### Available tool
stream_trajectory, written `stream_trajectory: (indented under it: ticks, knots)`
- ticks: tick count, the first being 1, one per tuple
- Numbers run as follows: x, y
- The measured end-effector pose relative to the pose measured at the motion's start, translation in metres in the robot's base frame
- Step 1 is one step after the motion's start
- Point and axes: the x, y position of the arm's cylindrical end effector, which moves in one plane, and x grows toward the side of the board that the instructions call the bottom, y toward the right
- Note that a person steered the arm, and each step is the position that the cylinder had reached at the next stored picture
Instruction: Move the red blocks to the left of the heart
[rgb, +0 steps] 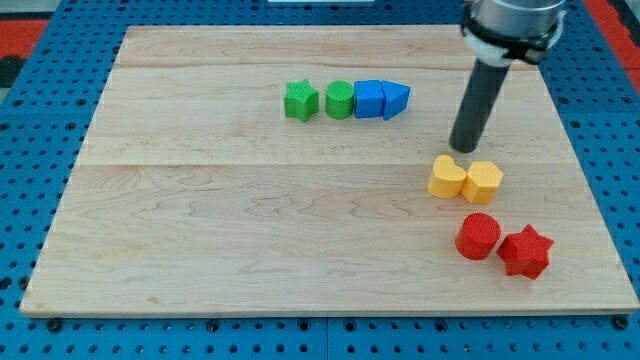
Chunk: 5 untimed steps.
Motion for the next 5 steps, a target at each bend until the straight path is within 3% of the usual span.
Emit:
stream_trajectory:
  ticks: [4,5]
  knots:
    - [0.026,-0.070]
    - [0.076,-0.087]
